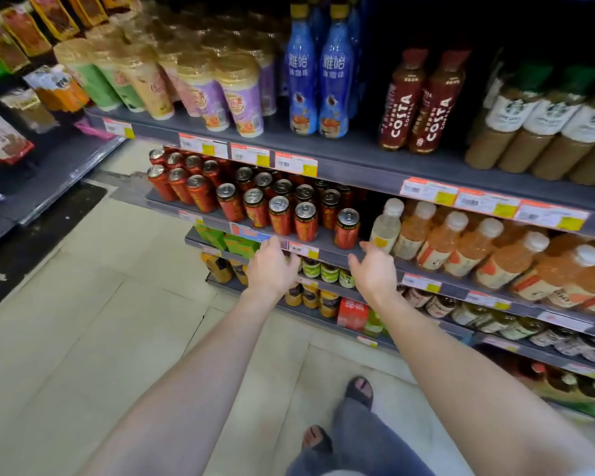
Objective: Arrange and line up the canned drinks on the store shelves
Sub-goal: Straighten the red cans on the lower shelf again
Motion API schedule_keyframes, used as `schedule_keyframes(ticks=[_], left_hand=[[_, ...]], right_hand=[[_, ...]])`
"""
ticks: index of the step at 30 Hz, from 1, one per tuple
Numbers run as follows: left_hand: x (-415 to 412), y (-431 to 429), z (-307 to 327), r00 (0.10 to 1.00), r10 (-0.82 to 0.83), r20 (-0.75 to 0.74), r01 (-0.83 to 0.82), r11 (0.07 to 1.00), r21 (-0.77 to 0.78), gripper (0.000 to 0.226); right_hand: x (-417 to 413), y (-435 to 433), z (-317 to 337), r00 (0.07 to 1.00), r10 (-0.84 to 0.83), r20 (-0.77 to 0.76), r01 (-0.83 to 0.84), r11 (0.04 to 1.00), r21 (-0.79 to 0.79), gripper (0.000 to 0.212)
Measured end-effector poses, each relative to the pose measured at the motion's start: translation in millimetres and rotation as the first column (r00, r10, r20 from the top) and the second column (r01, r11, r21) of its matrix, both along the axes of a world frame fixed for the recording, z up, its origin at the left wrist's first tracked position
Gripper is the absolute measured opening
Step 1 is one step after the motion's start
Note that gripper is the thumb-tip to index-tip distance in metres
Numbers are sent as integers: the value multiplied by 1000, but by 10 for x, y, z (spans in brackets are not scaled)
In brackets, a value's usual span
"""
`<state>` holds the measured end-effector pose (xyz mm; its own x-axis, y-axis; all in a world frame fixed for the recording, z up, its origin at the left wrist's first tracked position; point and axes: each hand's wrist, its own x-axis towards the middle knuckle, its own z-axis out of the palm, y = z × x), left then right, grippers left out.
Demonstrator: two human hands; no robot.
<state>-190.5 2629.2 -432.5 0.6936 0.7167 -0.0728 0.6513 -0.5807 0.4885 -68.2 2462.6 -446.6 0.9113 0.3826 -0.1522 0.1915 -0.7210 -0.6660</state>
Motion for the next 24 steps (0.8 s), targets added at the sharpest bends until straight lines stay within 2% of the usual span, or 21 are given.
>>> schedule_keyframes(ticks=[4,8,16,21,24], left_hand=[[183,159,-71,1000,22,5,-22,998,-65,39],[390,275,-188,1000,-3,22,5,995,-97,44],[733,609,-340,996,-72,60,81,985,-154,51],[878,787,-411,986,-169,12,169,980,-105,54],[897,840,-474,976,-219,-15,217,972,-94,54]], right_hand=[[98,240,-185,995,-85,-61,88,995,51,54],[217,453,-279,974,-178,-142,196,973,125,46],[435,811,-579,921,-299,-249,340,930,140,51],[515,985,-719,867,-393,-307,454,877,159,78],[562,1040,-772,839,-427,-336,503,846,180,84]])
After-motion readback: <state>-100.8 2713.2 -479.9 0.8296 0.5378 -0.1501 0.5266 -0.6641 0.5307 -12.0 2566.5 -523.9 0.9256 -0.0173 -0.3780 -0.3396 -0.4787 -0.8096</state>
